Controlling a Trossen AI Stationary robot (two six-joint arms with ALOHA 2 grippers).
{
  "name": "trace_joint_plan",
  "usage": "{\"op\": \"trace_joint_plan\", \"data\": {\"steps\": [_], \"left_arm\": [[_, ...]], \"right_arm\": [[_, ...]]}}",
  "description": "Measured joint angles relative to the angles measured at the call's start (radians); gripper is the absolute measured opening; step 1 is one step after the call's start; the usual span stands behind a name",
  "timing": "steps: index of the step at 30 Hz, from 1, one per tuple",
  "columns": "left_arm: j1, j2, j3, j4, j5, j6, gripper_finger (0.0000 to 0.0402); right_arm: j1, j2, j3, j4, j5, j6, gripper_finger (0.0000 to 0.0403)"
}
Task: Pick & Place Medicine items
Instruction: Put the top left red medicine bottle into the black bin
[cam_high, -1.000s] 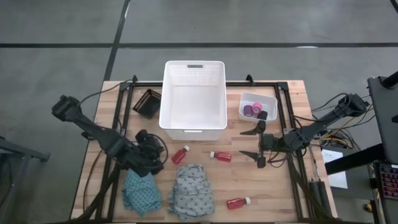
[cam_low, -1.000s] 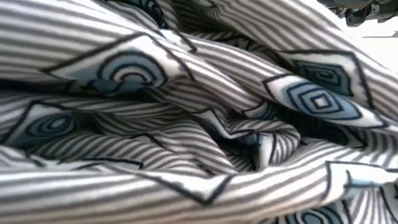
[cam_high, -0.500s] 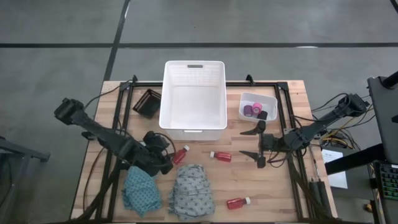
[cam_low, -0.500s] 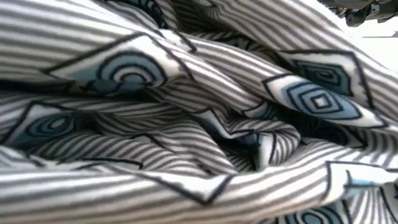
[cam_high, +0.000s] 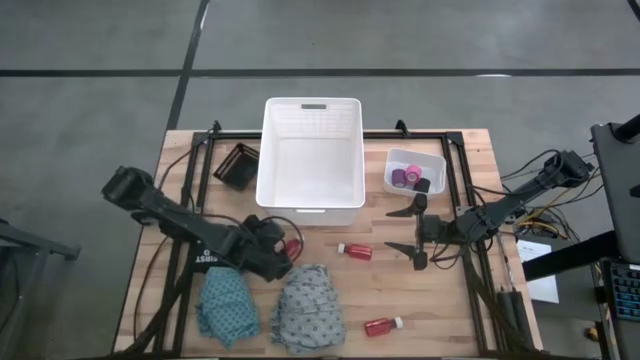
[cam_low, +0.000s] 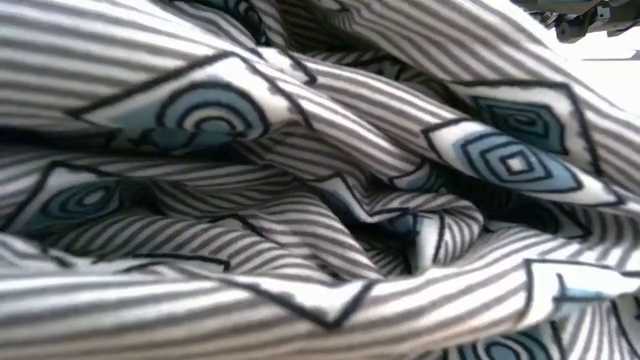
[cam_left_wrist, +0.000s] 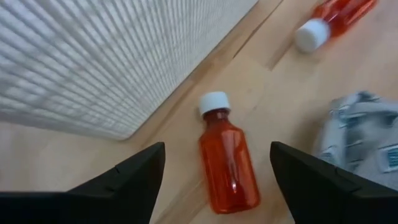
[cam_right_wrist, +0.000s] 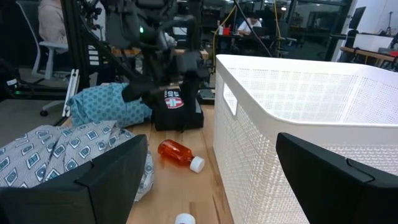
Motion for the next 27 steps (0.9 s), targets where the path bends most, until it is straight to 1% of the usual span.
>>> {"op": "trace_joint_plan", "data": {"steps": [7, 12, 15, 23, 27], "left_arm": [[0.043, 0.086, 0.0, 0.037, 0.023, -0.001, 0.0278], [0.079, 0.136, 0.0, 0.06, 0.101, 0.002, 0.0279], [0.093, 0.162, 0.0, 0.067, 0.128, 0.018, 0.028], [0.109, 0.174, 0.0, 0.105, 0.161, 0.038, 0.028], [0.108, 0.174, -0.001, 0.105, 0.161, 0.042, 0.028]], "right_arm": [[0.0, 0.0, 0.0, 0.0, 0.0, 0.0, 0.0354], [0.0, 0.0, 0.0, 0.0, 0.0, 0.0, 0.0354], [0.0, 0.0, 0.0, 0.0, 0.0, 0.0, 0.0354], [0.0, 0.0, 0.0, 0.0, 0.0, 0.0, 0.0354], [0.0, 0.0, 0.0, 0.0, 0.0, 0.0, 0.0354]]}}
